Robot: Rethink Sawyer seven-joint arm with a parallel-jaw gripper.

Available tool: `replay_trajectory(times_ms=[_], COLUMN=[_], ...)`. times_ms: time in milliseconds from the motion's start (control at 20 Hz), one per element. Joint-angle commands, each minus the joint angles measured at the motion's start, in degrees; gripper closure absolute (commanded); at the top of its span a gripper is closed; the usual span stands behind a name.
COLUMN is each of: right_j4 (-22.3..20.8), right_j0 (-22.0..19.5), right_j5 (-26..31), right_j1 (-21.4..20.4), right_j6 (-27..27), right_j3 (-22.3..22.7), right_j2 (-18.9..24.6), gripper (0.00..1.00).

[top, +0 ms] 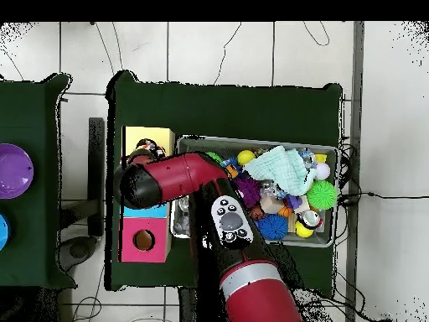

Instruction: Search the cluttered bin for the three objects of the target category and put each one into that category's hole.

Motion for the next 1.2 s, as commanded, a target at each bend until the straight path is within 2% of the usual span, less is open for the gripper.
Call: replay_trajectory(times_ms=[50,150,200,550,800,1200], right_j4=[-1.57,-1.5,-1.41,-1.82,-2.0,-3.05], right_j0=[-0.16,-0.33,-0.35,1.38,1.9,6.21], right_j5=[3.52,3.49,4.0,7.38,6.77,2.56], right_j1=[1.53,1.55,1.63,2.08,2.72,9.19], right_j6=[3.44,3.42,3.27,3.04,2.86,5.28], right_j3=[1.13,1.06,0.86,-0.49,-0.53,-5.33], right_j2=[-1.41,-1.34,-1.35,-3.46,-4.18,-9.16], gripper=[0.0,0.0,1.0,1.0,1.0,1.0])
